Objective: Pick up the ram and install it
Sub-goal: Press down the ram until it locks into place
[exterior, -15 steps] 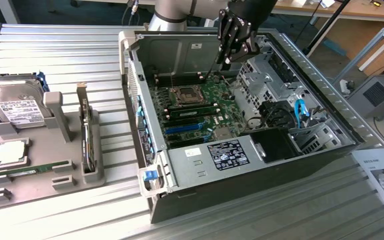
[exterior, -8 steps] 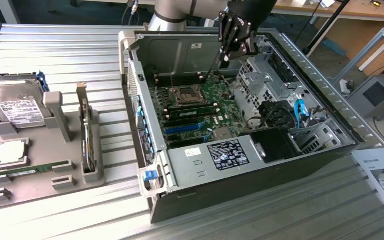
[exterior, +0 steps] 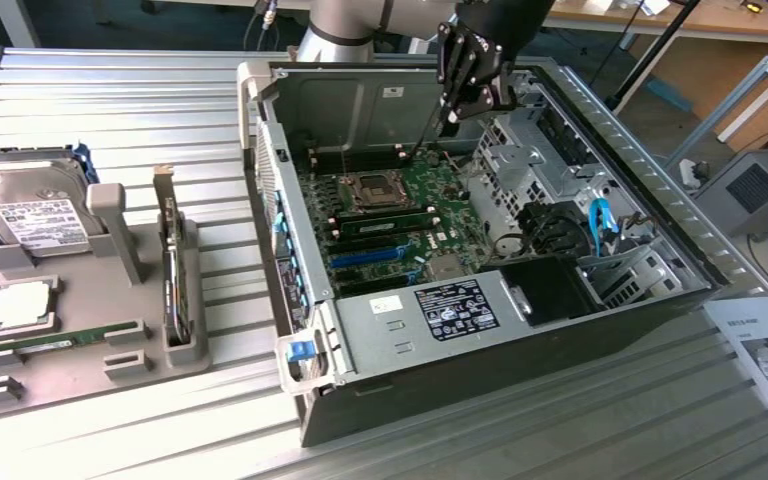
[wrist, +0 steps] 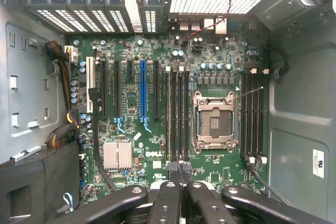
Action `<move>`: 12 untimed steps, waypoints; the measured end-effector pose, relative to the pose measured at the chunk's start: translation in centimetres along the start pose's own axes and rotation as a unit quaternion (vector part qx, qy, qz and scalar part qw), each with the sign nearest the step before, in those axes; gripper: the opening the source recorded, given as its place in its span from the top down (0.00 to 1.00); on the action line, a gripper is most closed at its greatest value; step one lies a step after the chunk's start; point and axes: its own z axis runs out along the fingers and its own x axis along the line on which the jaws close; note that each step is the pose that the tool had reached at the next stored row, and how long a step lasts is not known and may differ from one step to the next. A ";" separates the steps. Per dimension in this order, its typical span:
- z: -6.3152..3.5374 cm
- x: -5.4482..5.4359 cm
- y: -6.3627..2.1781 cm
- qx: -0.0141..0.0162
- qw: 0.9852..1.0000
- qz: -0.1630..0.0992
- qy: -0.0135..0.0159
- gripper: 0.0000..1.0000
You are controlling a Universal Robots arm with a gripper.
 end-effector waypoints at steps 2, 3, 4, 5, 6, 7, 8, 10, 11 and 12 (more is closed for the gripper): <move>0.00 0.0 0.00 0.000 1.000 -0.002 0.000 0.89; 0.00 0.0 0.00 0.000 1.000 -0.002 0.000 0.89; 0.00 0.0 0.00 0.000 1.000 -0.002 0.000 0.89; 0.00 0.0 0.00 0.000 1.000 -0.002 0.000 0.89; 0.00 0.0 -0.04 0.000 1.000 -0.003 0.000 0.89; 0.00 0.0 -0.12 0.000 1.000 -0.003 0.000 0.89; 0.00 0.0 -0.25 0.000 1.000 -0.003 0.000 0.89; 0.00 0.0 -0.61 0.000 1.000 -0.003 0.000 0.89; 0.00 0.0 -0.85 0.000 1.000 -0.004 0.000 0.89; 0.00 0.0 -1.05 0.000 1.000 -0.004 0.000 0.89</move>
